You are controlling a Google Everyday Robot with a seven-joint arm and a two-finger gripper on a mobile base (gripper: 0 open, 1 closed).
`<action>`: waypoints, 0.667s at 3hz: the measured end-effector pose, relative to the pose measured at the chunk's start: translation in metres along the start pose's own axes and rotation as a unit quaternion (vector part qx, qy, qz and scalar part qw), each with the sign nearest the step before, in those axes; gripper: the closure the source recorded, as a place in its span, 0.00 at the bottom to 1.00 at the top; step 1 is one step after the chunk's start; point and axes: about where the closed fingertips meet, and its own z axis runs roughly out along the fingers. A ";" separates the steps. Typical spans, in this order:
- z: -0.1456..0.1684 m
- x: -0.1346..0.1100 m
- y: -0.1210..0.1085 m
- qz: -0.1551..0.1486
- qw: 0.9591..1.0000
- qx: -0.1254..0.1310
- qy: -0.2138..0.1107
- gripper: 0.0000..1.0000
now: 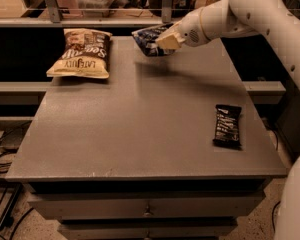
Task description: Move blue chip bag near brown chip bag
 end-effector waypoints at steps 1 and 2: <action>0.034 -0.027 0.043 -0.015 0.997 -0.070 -0.020 0.74; 0.054 -0.038 0.062 -0.014 0.994 -0.102 -0.030 0.51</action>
Offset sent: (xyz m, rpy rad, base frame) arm -0.0364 0.1155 -0.0062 0.0859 0.0864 0.2580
